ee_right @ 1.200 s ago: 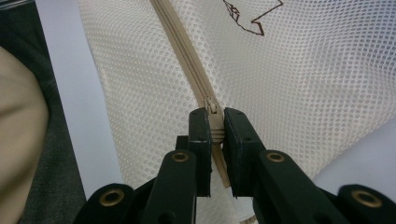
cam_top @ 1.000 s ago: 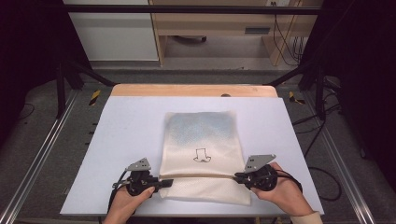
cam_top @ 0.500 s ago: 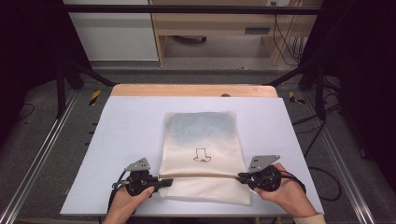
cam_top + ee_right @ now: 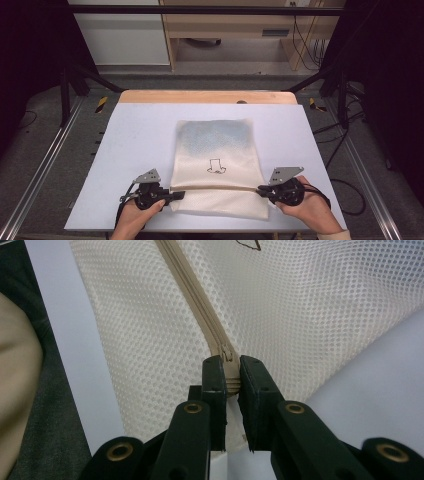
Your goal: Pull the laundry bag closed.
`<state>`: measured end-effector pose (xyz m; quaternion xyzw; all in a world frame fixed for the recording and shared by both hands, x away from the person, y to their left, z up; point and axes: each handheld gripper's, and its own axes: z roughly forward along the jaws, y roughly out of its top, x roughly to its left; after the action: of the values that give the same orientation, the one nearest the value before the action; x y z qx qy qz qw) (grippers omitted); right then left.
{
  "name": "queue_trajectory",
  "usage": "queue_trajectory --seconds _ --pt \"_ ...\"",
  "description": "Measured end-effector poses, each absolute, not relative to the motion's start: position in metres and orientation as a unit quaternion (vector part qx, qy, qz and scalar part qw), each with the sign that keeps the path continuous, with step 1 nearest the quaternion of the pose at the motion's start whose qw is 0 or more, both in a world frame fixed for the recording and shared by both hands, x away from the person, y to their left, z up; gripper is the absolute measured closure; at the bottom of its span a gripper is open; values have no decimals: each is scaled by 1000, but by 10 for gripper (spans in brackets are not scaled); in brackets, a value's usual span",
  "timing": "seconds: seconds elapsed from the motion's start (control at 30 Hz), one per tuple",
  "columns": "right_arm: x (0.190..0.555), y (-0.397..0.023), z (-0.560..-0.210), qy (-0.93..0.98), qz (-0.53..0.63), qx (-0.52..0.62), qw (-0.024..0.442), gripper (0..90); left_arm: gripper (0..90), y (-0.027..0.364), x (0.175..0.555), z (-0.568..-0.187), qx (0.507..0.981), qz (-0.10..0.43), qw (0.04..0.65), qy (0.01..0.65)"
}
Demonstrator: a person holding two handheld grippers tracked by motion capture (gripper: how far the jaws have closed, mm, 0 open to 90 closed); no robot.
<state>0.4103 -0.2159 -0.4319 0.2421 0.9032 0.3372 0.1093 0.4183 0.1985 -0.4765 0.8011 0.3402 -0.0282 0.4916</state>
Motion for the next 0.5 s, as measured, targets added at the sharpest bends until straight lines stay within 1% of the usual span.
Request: queue_trajectory --seconds 0.5 --pt "410 -224 -434 900 338 253 111 822 847 198 418 -477 801 -27 492 340"
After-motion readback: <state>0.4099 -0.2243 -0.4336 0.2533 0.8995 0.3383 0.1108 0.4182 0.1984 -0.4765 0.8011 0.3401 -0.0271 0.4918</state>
